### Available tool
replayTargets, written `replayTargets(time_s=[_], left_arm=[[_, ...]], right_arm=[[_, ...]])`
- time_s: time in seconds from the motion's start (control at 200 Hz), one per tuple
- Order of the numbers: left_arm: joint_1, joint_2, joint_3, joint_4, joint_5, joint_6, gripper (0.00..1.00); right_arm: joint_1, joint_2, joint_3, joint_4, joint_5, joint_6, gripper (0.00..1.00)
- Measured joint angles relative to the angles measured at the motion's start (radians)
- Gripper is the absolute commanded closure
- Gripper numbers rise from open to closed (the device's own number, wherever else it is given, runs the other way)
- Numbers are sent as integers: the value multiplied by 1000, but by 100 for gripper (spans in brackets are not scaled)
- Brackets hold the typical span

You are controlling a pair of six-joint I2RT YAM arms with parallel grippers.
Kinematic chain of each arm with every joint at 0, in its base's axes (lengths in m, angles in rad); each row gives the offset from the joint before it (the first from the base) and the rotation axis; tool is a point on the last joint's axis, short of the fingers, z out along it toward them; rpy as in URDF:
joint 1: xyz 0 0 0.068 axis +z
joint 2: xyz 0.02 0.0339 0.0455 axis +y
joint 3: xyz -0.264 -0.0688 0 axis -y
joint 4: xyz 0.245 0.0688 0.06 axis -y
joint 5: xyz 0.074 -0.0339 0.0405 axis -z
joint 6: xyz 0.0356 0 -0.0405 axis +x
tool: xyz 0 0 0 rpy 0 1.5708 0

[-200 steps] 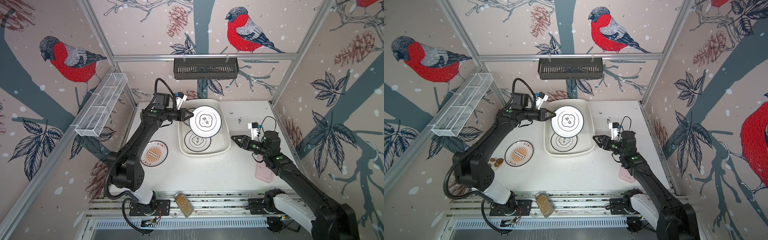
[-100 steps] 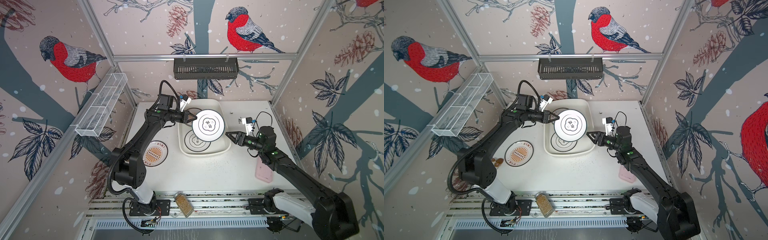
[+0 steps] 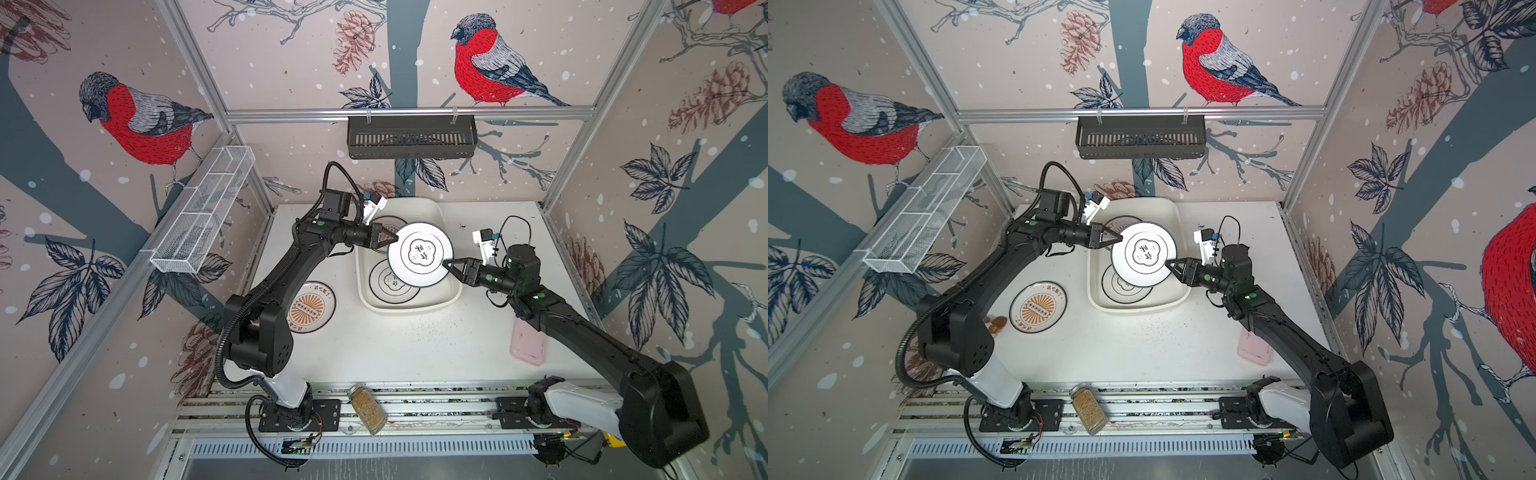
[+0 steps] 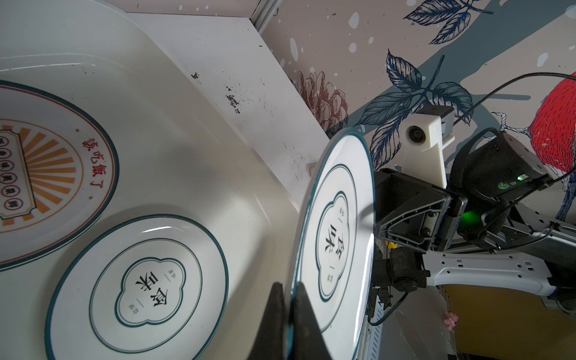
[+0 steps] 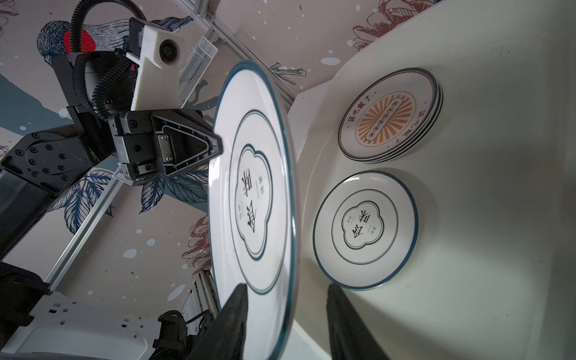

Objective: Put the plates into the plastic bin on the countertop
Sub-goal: 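Carry the plate over the tray with the left gripper while the right gripper approaches it, then grasp the plate rim with the right gripper and release the left gripper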

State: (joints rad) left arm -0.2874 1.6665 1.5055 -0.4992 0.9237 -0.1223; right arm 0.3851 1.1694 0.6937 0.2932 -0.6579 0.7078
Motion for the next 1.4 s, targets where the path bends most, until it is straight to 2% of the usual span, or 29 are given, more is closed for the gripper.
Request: replayTargets(time_s=[0.525,0.58,0.635,0.7,0.876,0.931,1.036,1.191,1.401], left_arm=[[-23,0,0,-5,32,44,100],[-23,-1,0,-5,33,48,100],[-23,-3,0,-5,30,51,95],[-23,-4,0,-5,28,51,84],[-26,-14,0,-5,11,33,46],[-27,-22,0,-6,-16,31,40],[-27,-46,0,-18,-86,34,33],[-11,-100,13,-38,-211,51,30],[102,-180,5,-35,-275,52,26]], right_arm=[[-2,1,-21,59,15,53,96],[-2,2,-21,59,20,56,96],[-2,4,-21,64,18,57,97],[-2,7,-21,68,16,60,97],[-1,15,-21,74,-5,48,98],[-6,18,-19,74,-10,48,98],[-22,29,0,55,-15,40,98],[-49,71,68,-8,-23,-5,97],[-66,193,193,-155,-26,-87,97]])
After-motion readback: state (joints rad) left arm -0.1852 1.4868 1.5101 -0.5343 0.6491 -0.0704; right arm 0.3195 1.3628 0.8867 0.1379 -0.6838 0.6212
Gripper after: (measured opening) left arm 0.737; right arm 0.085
